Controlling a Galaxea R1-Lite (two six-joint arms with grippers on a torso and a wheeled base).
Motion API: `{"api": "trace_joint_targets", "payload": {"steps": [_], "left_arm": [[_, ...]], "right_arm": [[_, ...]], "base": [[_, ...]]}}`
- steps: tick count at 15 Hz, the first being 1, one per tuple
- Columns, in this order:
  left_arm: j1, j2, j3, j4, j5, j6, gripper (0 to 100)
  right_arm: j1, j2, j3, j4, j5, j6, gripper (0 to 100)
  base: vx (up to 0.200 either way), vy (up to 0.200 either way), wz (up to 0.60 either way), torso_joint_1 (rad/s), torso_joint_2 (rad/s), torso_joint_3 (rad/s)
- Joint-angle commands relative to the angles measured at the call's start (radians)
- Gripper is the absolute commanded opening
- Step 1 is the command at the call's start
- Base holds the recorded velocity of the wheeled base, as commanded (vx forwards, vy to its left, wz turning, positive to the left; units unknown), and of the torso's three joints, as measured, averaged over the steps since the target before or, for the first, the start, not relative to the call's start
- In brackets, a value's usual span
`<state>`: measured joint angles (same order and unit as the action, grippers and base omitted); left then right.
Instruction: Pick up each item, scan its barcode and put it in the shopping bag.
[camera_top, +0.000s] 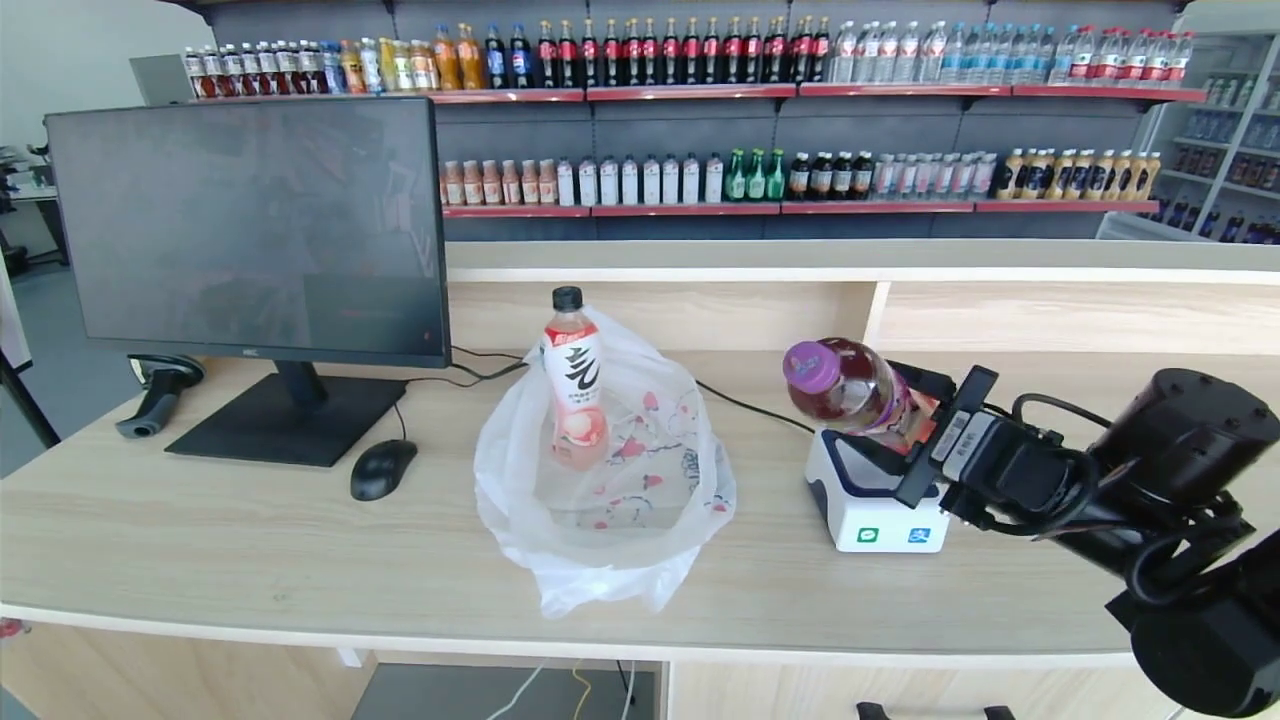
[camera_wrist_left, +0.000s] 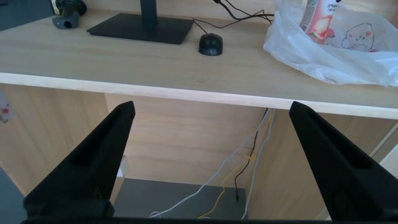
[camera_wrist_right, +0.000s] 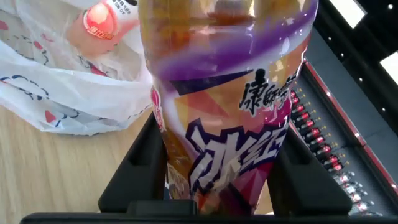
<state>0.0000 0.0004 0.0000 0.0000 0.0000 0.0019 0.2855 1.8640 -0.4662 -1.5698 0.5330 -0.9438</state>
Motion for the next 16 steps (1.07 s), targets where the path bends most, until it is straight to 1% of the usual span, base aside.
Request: {"api": "trace_joint_targets", "payload": {"steps": [1, 5, 7, 10, 16], "left_arm": [[0.000, 0.000, 0.000, 0.000, 0.000, 0.000, 100], [0.000, 0.000, 0.000, 0.000, 0.000, 0.000, 100], [0.000, 0.000, 0.000, 0.000, 0.000, 0.000, 100], [0.000, 0.000, 0.000, 0.000, 0.000, 0.000, 100], [0.000, 0.000, 0.000, 0.000, 0.000, 0.000, 100]], "right_arm": [[-0.006, 0.018, 0.040, -0.001, 0.038, -0.033, 0], [-0.028, 0.047, -0.009, -0.001, 0.176, -0.059, 0], [-0.051, 0.063, -0.008, -0.001, 0.208, -0.078, 0], [-0.052, 0.087, -0.026, -0.001, 0.263, -0.079, 0], [-0.062, 0.086, -0.051, -0.001, 0.269, -0.081, 0]], "base": [[0.000, 0.000, 0.00, 0.000, 0.00, 0.000], [0.000, 0.000, 0.00, 0.000, 0.00, 0.000], [0.000, 0.000, 0.00, 0.000, 0.00, 0.000], [0.000, 0.000, 0.00, 0.000, 0.00, 0.000], [0.000, 0.000, 0.00, 0.000, 0.00, 0.000]]}}
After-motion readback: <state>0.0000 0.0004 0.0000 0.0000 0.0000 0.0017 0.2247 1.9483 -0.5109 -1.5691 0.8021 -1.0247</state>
